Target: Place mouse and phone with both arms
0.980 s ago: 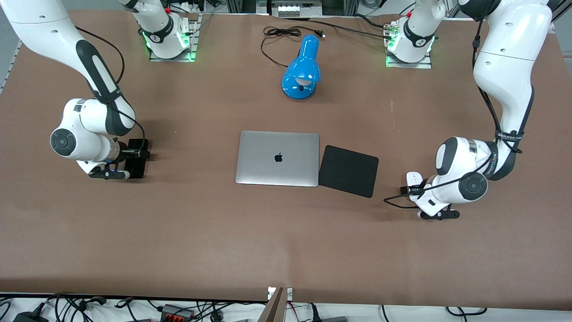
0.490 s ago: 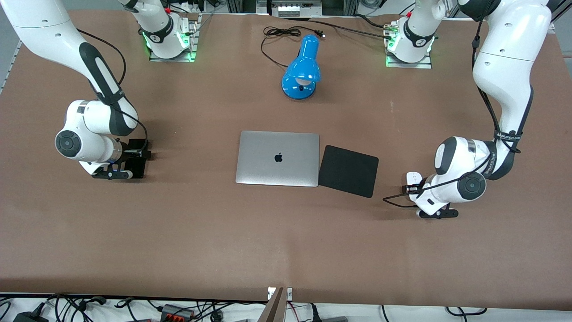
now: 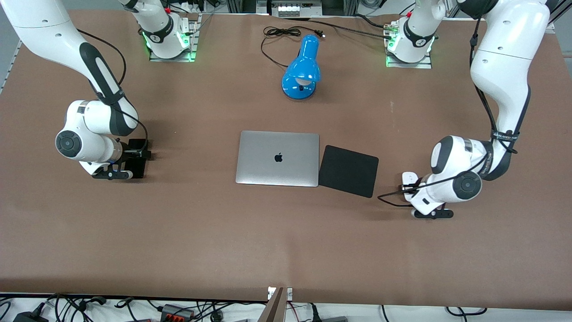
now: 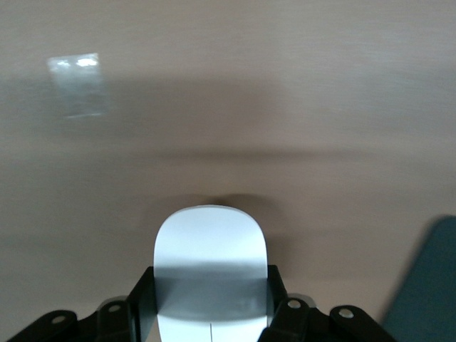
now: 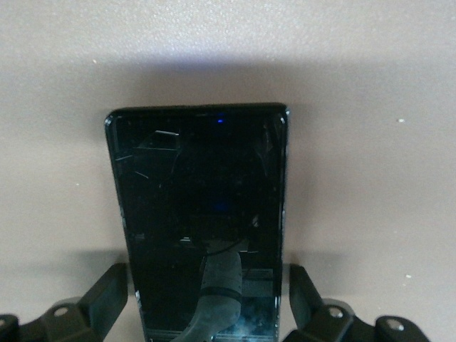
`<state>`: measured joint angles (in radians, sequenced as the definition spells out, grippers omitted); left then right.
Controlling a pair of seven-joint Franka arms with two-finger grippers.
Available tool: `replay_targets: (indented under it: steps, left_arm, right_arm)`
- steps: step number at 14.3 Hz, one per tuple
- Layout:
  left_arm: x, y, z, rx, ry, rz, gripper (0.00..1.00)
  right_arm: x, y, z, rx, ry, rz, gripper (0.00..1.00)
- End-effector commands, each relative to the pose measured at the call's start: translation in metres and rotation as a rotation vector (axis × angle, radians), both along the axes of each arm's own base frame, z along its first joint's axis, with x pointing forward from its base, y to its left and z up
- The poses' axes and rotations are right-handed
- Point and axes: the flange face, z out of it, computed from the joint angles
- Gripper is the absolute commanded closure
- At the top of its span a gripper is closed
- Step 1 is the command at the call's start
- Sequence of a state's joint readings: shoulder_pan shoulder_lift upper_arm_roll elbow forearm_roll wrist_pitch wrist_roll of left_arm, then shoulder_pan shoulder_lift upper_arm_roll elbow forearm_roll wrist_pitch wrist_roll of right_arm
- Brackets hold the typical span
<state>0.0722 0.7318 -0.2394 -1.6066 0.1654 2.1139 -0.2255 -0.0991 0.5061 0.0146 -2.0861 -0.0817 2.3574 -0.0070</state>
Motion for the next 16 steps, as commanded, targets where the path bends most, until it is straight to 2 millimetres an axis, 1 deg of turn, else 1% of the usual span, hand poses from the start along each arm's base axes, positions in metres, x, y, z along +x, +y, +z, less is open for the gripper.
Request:
replay_targets:
  steps: [1, 2, 4, 5, 6, 7, 9, 10, 12, 13, 15, 16]
  left_arm:
    - [0.002, -0.053, 0.039, 0.017, 0.022, -0.076, 0.53]
    - [-0.001, -0.075, 0.046, 0.011, 0.029, -0.1, 0.53]
    - [-0.007, -0.108, 0.054, -0.058, 0.038, -0.089, 0.52]
    - [-0.012, -0.122, 0.053, -0.095, 0.054, -0.08, 0.51]
    - [-0.019, -0.143, 0.046, -0.108, 0.065, -0.098, 0.51]
    - [-0.024, -0.156, 0.041, -0.109, 0.071, -0.117, 0.51]
    - [-0.031, -0.169, 0.027, -0.111, 0.084, -0.135, 0.49]
    - [-0.035, -0.179, 0.023, -0.116, 0.073, -0.15, 0.49]
    - [-0.04, -0.187, 0.01, -0.116, 0.08, -0.162, 0.49]
    - [-0.042, -0.191, 0.008, -0.116, 0.079, -0.169, 0.49]
    - [-0.046, -0.196, 0.002, -0.111, 0.088, -0.178, 0.49]
    - [-0.048, -0.196, -0.006, -0.109, 0.1, -0.178, 0.49]
  right_arm:
    - [0.002, 0.0, -0.01, -0.008, -0.003, 0.016, 0.07]
    - [0.003, 0.001, -0.01, -0.008, -0.003, 0.019, 0.24]
    - [0.003, 0.001, -0.009, -0.007, -0.004, 0.024, 0.5]
    - [0.003, 0.001, -0.009, -0.008, -0.002, 0.026, 0.59]
    - [0.003, 0.002, -0.008, -0.006, -0.001, 0.031, 0.71]
    - [0.004, 0.002, -0.007, -0.005, -0.004, 0.037, 0.74]
    - [0.004, 0.003, -0.004, -0.006, -0.003, 0.043, 0.76]
    - [0.005, 0.004, 0.001, -0.006, -0.011, 0.045, 0.76]
    - [0.008, 0.006, 0.014, -0.006, -0.028, 0.051, 0.76]
    - [0.008, 0.008, 0.023, -0.009, -0.016, 0.051, 0.76]
    - [0.018, 0.017, 0.061, -0.015, 0.01, 0.058, 0.76]
    - [0.024, 0.027, 0.078, -0.018, 0.043, 0.064, 0.76]
